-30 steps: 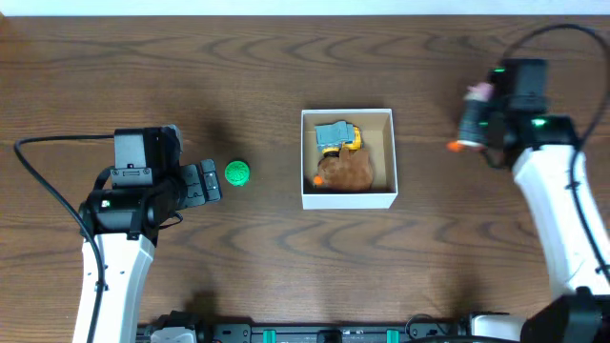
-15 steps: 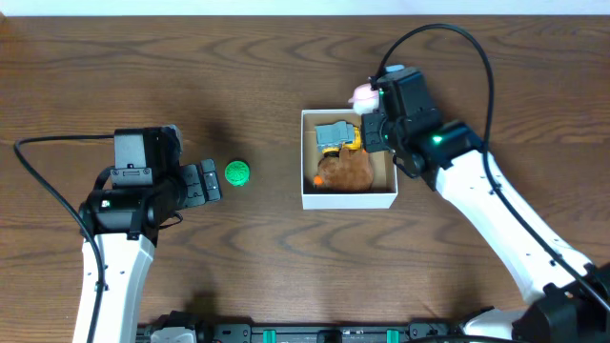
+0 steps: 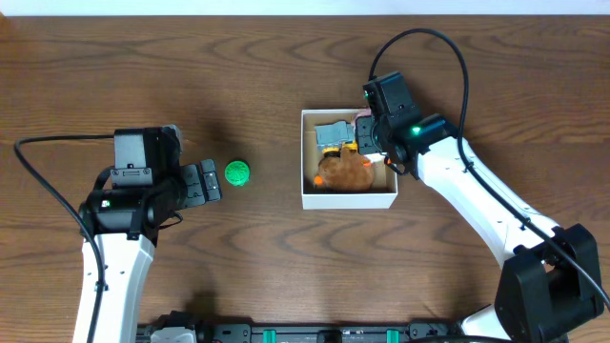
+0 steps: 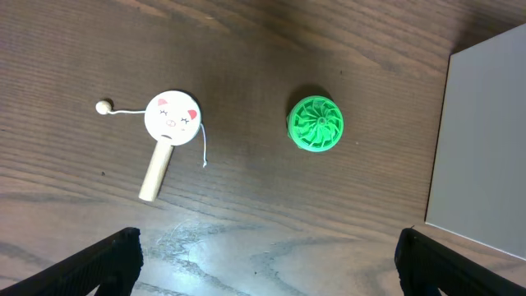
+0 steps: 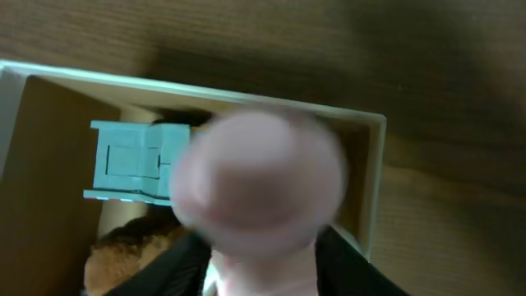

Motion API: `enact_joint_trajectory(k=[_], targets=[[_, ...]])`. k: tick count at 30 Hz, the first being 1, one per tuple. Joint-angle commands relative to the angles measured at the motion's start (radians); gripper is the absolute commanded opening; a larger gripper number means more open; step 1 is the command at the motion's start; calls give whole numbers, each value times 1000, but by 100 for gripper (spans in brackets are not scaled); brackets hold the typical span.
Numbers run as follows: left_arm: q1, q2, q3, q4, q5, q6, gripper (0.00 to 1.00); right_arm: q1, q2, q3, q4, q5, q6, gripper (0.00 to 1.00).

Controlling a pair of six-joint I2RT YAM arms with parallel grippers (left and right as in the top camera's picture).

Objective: Pack container
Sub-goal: 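Place the duck into the box's right corner and release, then reach the left gripper to the green round toy and grasp it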

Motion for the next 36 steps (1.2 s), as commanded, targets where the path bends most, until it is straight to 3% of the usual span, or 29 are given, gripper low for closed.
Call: enact_joint_trajectory(k=[1,11,16,20,23,30,36], targets=[[3,5,2,-1,2,-5,98,4,-6,5,-2,14,9,47],[2,5,2,-1,2,-5,98,3,-12,5,3,16,5,46],[3,5,2,-8,2,-5,98,-35,-99,30,12,115,10,48],[3,5,2,-8,2,-5,98,-166,-229,56,8,105,10,70],[2,5,2,0,3,-5,98,-311,-307,56,-34,32,9,77],[-34,59,92,-25,16,-19,98,-590,-288,48,-248,-91,9,88],[-87,277,327,-148,-83,-55,98,-629,-184,23,-291,-108,9,90]])
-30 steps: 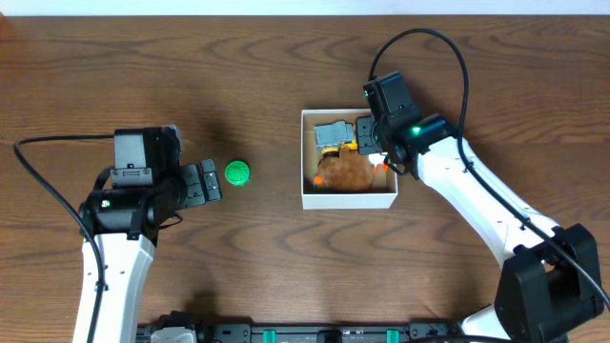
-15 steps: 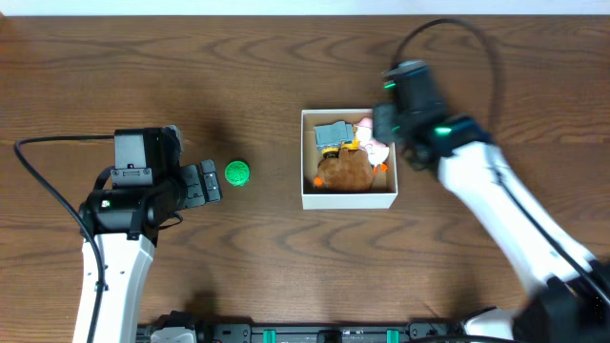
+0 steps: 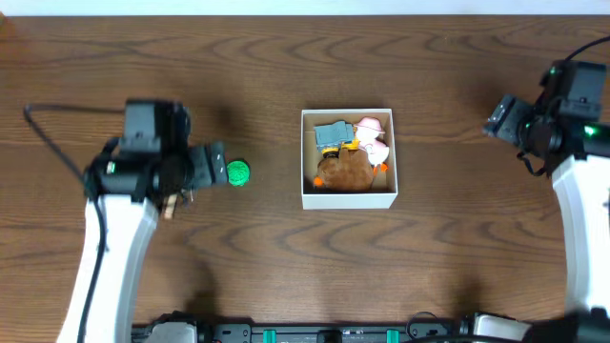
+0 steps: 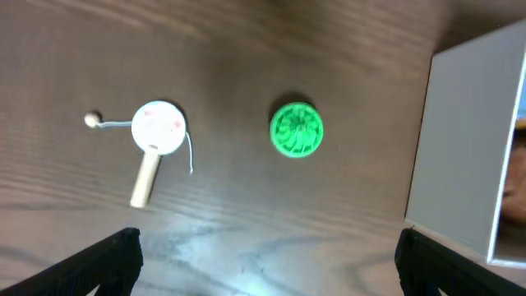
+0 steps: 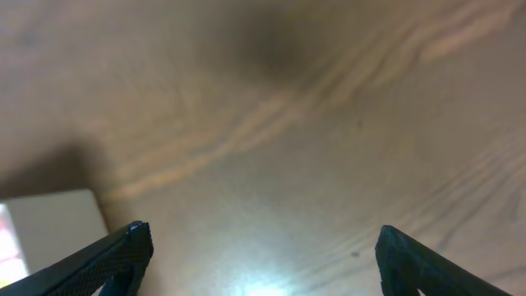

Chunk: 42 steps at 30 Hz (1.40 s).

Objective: Pack container
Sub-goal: 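Reach the left gripper to the green round toy and grasp it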

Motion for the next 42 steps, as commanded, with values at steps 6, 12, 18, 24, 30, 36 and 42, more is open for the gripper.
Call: enact_joint_trajectory(k=[6,12,18,24,30,36,42], targets=[[-21,323,212,-50,-49,-42,98,-2,129,-19,-17,-72,-5,90],[-40,521,212,-33,-50,-38,98,4,151,-19,-12,-71,-16,91],[-85,639,212,16,-49,-30,98,4,151,-19,-13,-71,-24,91],[-115,709,211,30,-49,-31,98,4,151,-19,-14,-71,-24,91],[-115,734,206,30,-49,-31,98,3,151,-19,-16,-71,-32,91],[-115,734,198,49,-49,-31,98,3,151,-19,-18,-71,-35,91],[-115,734,180,52,-49,-31,98,3,151,-19,-22,-71,-40,91]])
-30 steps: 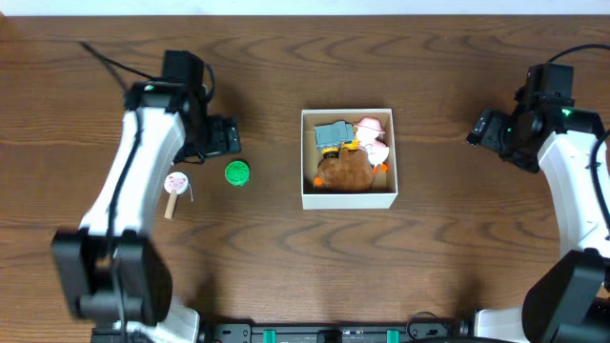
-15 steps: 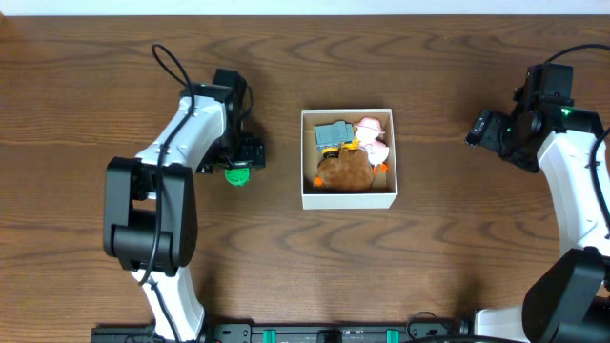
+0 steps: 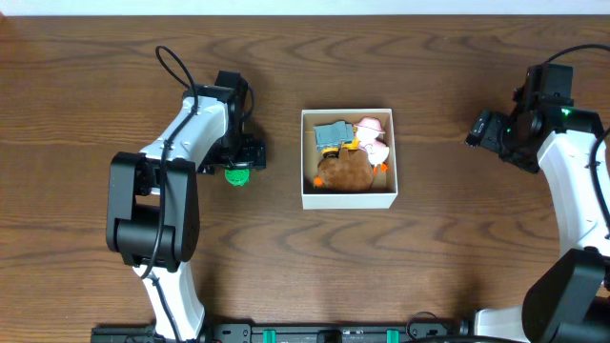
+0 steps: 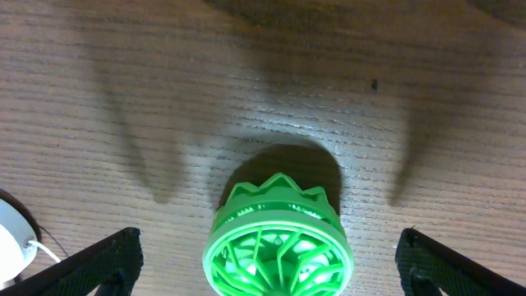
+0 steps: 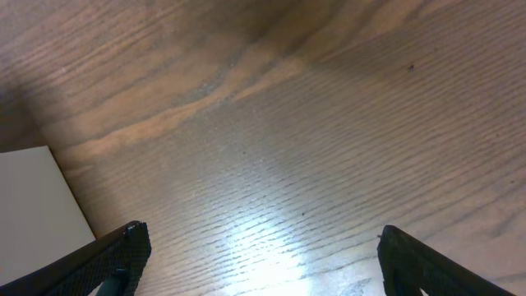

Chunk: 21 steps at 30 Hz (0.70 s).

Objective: Pack container
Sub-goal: 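Reach the left gripper to the green round toy and grasp it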

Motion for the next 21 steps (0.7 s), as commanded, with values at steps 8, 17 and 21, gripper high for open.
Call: enact_joint_trajectory(k=[8,17,21], targets=[[3,6,-67,43,-8,-6,98,3,1,-1,-5,-8,-23,91],[3,6,-71,48,-8,-6,99,3,1,-1,-10,-7,-23,91],[3,6,-71,48,-8,-6,80,3,1,-1,-10,-7,-23,91]])
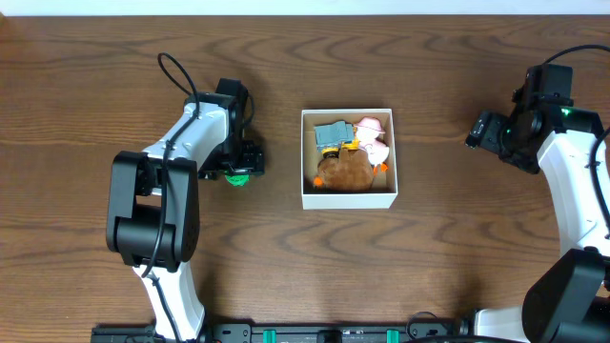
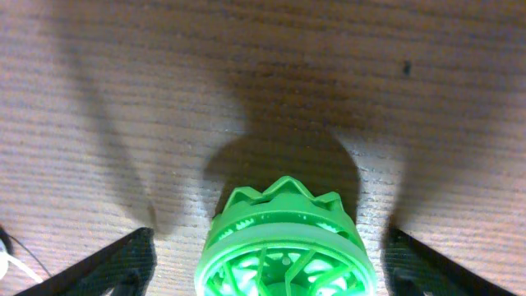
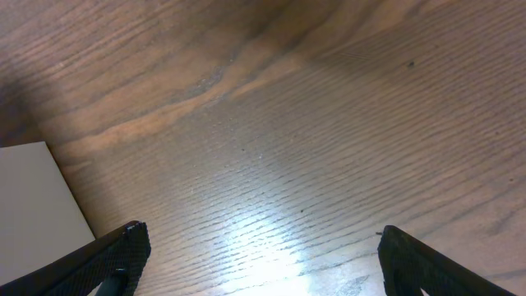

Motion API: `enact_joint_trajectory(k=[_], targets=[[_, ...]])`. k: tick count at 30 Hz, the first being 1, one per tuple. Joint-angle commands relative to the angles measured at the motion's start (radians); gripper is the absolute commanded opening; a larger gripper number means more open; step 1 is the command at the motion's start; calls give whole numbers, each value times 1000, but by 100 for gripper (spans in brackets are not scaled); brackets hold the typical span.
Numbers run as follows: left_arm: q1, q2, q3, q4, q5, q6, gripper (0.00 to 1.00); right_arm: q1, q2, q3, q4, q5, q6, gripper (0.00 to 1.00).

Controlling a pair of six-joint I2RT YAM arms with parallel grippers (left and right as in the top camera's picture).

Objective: Pack container
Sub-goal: 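Reach the left gripper to the green round toy and grasp it, then carry the green toy into the box and release it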

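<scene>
A green spoked wheel [image 2: 283, 247] lies on the wooden table, left of the white box [image 1: 349, 201]. My left gripper [image 2: 267, 267] is open and low over the wheel, with one dark finger [image 2: 111, 267] on each side and a gap to each. From overhead the wheel [image 1: 234, 177] peeks out under that gripper [image 1: 238, 164]. The box holds a grey-blue block [image 1: 331, 132], a pink toy [image 1: 372, 133] and a brown plush [image 1: 345, 171]. My right gripper [image 1: 484, 129] is open over bare wood at the far right, nothing between its fingers [image 3: 115, 259].
A corner of the white box [image 3: 33, 210] shows at the left edge of the right wrist view. A bit of white string [image 2: 5, 256] lies at the left edge of the left wrist view. The left arm [image 1: 181, 143] reaches across the table's left half.
My left gripper has come lower onto the green wheel, which fills more of the wrist view, and its fingers stand slightly closer together. The right arm has not moved.
First my right gripper held the pink toy over the box, with the left hanging open left of the green wheel. Then the pink toy lay in the box and the right gripper stood open far right. Later the left gripper straddled the wheel, now lower.
</scene>
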Motion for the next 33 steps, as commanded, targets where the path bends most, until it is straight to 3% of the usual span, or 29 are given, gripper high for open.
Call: enact_joint_trajectory(k=[1,13,18,26,33], targets=[[3,6,-14,1,-9,-2,76,3,1,-1,-3,-7,-16,91],[3,6,-13,-3,-9,-2,48,3,1,-1,-3,-7,-16,92],[3,6,-5,-18,-9,-2,44,3,1,-1,-3,-7,-16,92],[-7,-41,160,-183,-10,-2,35,3,1,-1,-2,-7,-16,92],[-134,-214,252,-216,-9,-1,34,3,1,-1,-1,-7,-16,92]])
